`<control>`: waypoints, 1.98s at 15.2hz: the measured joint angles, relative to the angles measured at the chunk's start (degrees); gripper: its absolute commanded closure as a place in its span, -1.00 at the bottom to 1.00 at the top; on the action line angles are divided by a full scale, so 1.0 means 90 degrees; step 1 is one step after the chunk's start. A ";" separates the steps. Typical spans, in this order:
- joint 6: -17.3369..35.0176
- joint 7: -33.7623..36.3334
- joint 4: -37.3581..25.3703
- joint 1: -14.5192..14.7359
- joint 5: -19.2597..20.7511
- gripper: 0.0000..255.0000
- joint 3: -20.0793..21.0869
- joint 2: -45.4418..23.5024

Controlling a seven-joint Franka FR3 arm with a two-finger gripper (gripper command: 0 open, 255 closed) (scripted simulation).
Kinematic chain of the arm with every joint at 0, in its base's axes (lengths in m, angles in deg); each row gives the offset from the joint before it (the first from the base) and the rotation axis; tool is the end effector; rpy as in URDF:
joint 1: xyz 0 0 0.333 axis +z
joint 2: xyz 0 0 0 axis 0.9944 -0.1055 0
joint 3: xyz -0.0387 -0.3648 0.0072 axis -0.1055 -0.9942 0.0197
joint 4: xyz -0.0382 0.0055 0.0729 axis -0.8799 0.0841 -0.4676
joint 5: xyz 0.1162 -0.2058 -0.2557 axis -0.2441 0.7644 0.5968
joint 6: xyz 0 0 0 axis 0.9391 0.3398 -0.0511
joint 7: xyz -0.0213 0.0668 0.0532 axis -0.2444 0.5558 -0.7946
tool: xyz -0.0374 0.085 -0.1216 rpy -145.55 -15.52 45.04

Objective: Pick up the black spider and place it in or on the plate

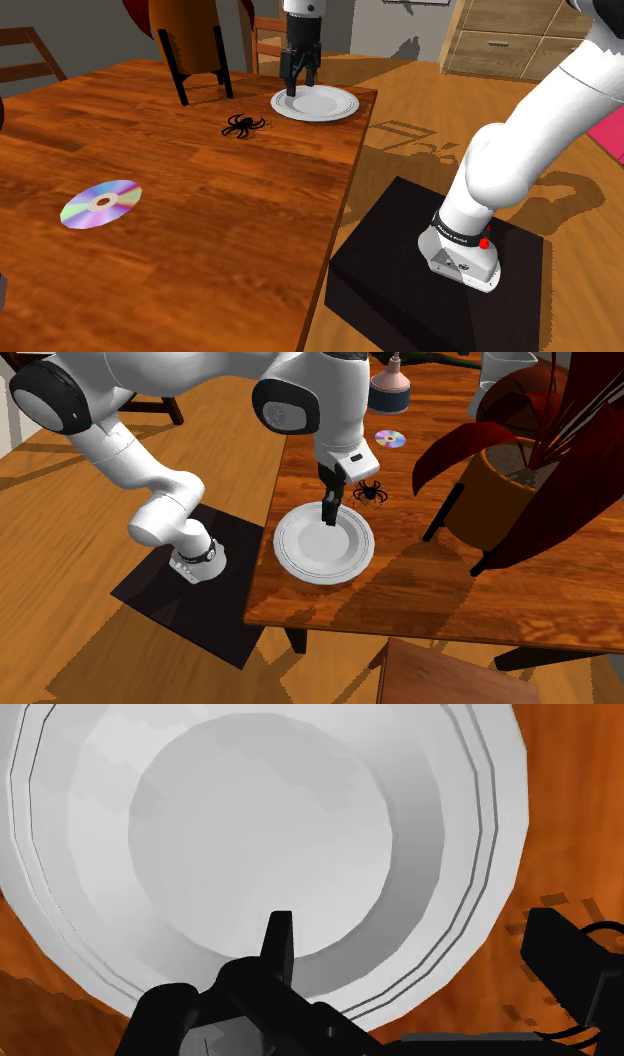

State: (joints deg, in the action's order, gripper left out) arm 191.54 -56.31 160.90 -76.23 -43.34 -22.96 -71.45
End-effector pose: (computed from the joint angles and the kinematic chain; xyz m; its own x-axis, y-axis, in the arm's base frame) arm 0.3978 0.1036 0.5822 0.9872 0.1547 0.0385 0.1564 -0.9866 -0.0457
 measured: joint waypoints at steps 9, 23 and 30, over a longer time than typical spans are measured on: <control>-0.0128 -0.0086 -0.1921 0.0421 0.0026 -1.00 0.0481 -0.1583; 0.0451 -0.0088 -0.1528 0.0474 0.0038 -1.00 0.0539 -0.1751; 0.0451 -0.0088 -0.1528 0.0474 0.0038 1.00 0.0539 -0.1751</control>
State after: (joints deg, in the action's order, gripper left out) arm 195.60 -57.11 147.14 -71.96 -43.00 -18.12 -87.20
